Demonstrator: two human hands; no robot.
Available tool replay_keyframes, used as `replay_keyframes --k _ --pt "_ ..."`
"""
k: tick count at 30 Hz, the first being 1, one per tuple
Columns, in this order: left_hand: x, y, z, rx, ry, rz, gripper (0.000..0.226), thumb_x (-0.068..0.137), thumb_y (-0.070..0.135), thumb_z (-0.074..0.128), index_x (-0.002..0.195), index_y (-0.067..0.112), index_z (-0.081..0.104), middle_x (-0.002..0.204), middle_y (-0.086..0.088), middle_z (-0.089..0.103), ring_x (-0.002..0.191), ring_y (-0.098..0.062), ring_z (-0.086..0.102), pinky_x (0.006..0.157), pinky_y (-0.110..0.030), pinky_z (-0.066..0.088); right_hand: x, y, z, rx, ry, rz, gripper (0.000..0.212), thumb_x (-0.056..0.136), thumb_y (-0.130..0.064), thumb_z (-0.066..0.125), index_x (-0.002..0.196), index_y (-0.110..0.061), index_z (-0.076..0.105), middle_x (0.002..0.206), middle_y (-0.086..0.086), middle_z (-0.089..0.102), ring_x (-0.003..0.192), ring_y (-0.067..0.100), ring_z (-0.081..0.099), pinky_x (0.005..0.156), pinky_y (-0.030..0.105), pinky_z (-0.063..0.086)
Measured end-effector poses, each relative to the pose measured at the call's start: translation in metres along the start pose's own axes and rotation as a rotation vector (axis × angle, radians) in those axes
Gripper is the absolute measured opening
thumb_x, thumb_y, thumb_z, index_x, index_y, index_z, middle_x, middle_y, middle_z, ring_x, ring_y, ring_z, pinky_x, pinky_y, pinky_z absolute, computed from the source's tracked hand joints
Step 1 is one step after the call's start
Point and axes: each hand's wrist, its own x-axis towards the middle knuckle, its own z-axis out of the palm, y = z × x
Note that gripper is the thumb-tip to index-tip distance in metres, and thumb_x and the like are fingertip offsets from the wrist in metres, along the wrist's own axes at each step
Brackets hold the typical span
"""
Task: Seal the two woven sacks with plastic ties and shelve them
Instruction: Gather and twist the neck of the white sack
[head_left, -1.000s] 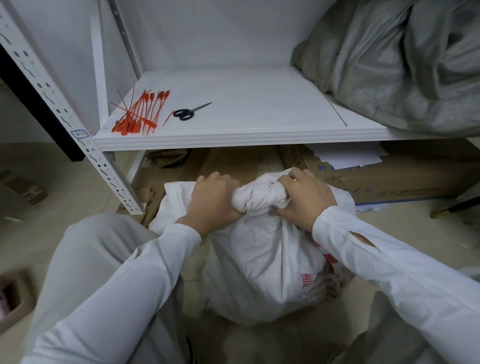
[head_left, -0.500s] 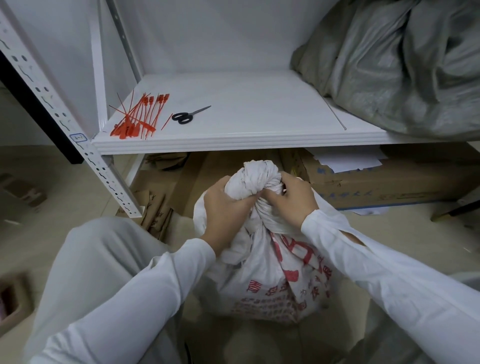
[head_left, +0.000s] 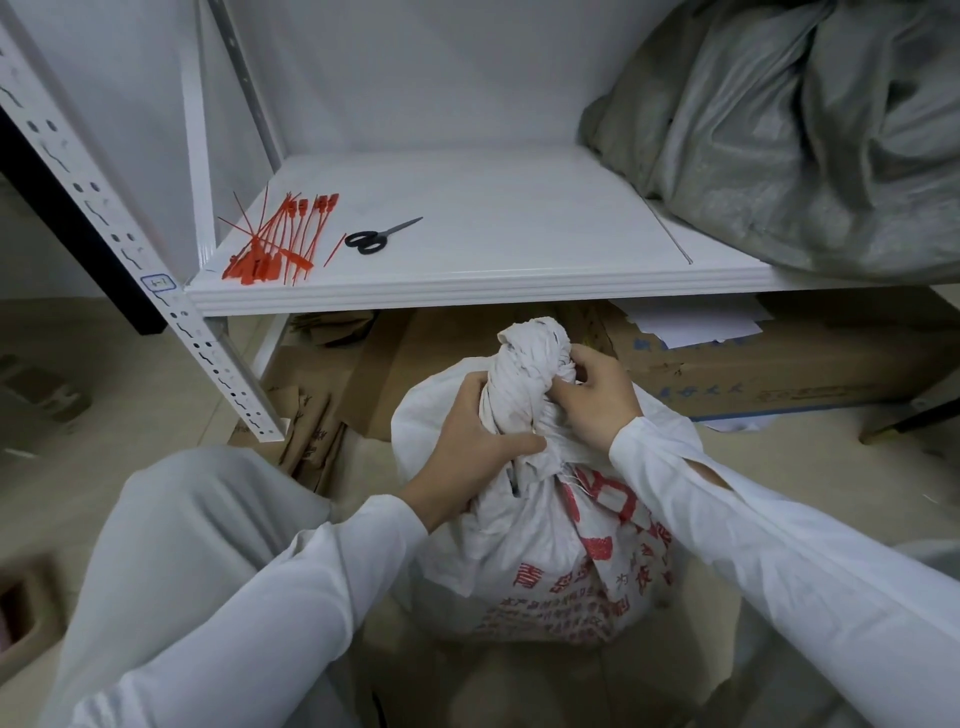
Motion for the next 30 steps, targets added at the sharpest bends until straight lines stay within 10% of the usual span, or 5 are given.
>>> replay_keyframes --k 8,13,18,24,30 --pt "0.003 0.027 -0.02 0.042 -0.092 -0.133 0.038 0.07 0.022 0.084 0.105 0.014 0.07 0.1 0.0 0.073 0.095 -0.018 0.068 0.084 -0.033 0.056 0.003 -0.005 0.001 0.052 -0.007 -0.014 0.012 0.085 -0.006 0.059 0.077 -0.015 0.06 0.076 0.003 0.063 0.07 0.014 0.055 0.069 0.031 0.045" --pt "0.005 0.018 -0.008 0.444 0.187 0.395 0.032 0.074 0.016 0.079 0.065 0.026 0.05 0.062 0.017 0.05 0.057 -0.004 0.05 0.055 -0.008 0.034 0.002 -0.006 0.001 0.163 -0.095 0.089 0.017 0.085 -0.007 0.057 0.098 -0.015 0.066 0.089 0.003 0.07 0.087 0.024 0.065 0.079 0.035 0.053" --pt "0.016 0.02 -0.021 0.939 0.336 0.745 0.036 0.058 0.021 0.083 0.065 0.016 0.048 0.061 0.004 0.048 0.056 -0.015 0.044 0.053 -0.021 0.026 0.005 -0.01 0.0 0.174 -0.173 0.064 0.03 0.086 0.01 0.05 0.098 -0.015 0.06 0.079 -0.007 0.061 0.073 0.007 0.056 0.063 0.017 0.041" --pt "0.022 0.024 -0.035 1.088 0.314 0.794 0.044 0.047 0.011 0.087 0.083 0.0 0.063 0.098 -0.016 0.066 0.082 -0.031 0.064 0.065 -0.031 0.048 0.009 -0.012 0.009 0.216 -0.178 0.08 0.027 0.088 0.002 0.054 0.105 -0.017 0.062 0.085 0.001 0.067 0.077 0.021 0.063 0.065 0.032 0.051" --pt "0.023 0.026 -0.046 1.162 0.449 0.807 0.045 0.045 0.011 0.089 0.069 0.008 0.051 0.061 -0.008 0.051 0.049 -0.022 0.044 0.052 -0.024 0.026 -0.005 -0.028 0.01 0.249 0.093 0.145 0.019 0.081 -0.026 0.059 0.094 -0.016 0.069 0.09 0.005 0.071 0.086 0.024 0.068 0.083 0.045 0.056"
